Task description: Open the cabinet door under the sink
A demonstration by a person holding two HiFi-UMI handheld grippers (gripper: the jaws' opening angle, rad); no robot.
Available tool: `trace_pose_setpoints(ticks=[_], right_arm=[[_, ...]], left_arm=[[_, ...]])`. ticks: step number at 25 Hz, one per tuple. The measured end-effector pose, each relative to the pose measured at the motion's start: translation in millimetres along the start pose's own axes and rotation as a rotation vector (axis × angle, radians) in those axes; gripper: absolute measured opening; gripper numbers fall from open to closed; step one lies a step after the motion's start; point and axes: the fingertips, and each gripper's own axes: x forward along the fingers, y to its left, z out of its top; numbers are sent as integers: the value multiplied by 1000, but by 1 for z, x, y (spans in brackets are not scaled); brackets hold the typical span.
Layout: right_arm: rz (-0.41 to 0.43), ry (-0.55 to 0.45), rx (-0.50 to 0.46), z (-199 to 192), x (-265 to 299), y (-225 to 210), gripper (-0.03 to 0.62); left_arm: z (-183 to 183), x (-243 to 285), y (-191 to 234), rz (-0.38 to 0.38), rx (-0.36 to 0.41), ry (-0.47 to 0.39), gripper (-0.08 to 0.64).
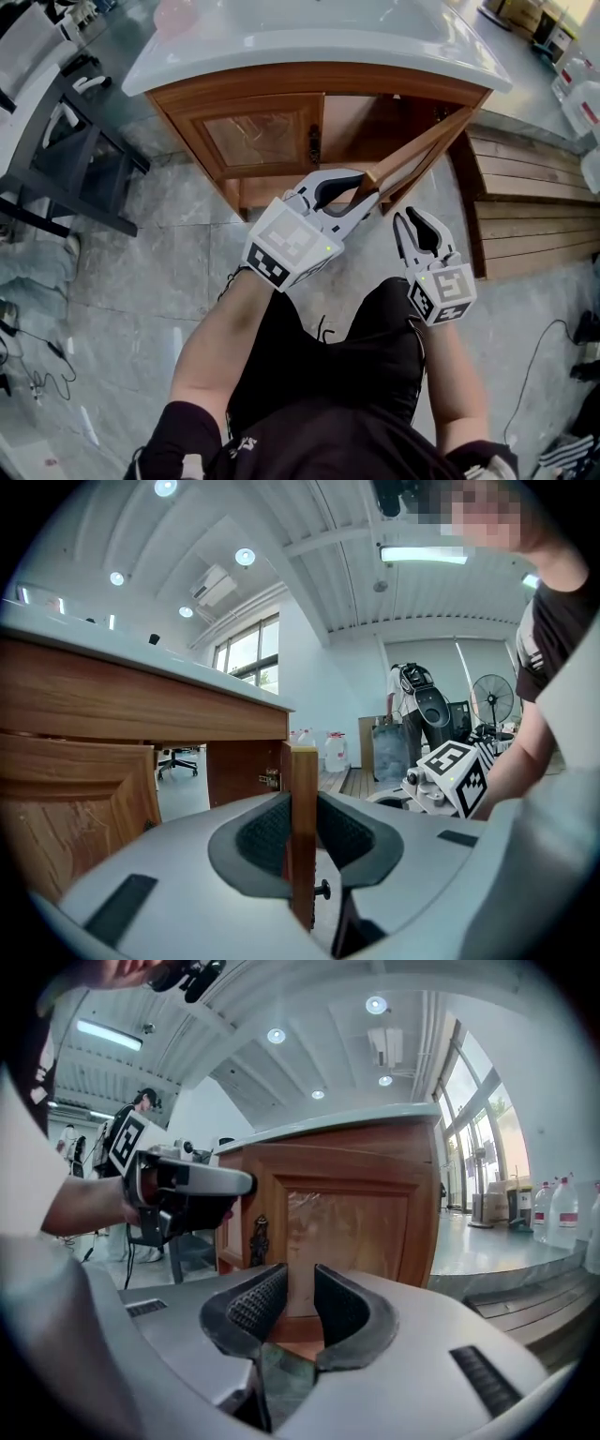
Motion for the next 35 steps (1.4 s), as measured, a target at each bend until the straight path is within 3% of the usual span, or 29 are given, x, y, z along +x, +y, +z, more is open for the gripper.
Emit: trace_pose_setpoints(ticks=[3, 9, 22, 35], right_arm=[[43, 36, 0, -13, -1, 21, 120], [76, 12, 55, -17, -11, 30, 143], [-69, -50, 81, -5, -54, -34, 131], [-89, -55, 106, -5, -74, -29, 38]], left_arm=[[1, 1, -11, -27, 2, 2, 89], [-5, 4, -35, -99, 0, 2, 89], [1, 18, -71, -262, 13, 0, 114], [3, 39, -114, -394, 5, -13, 128]])
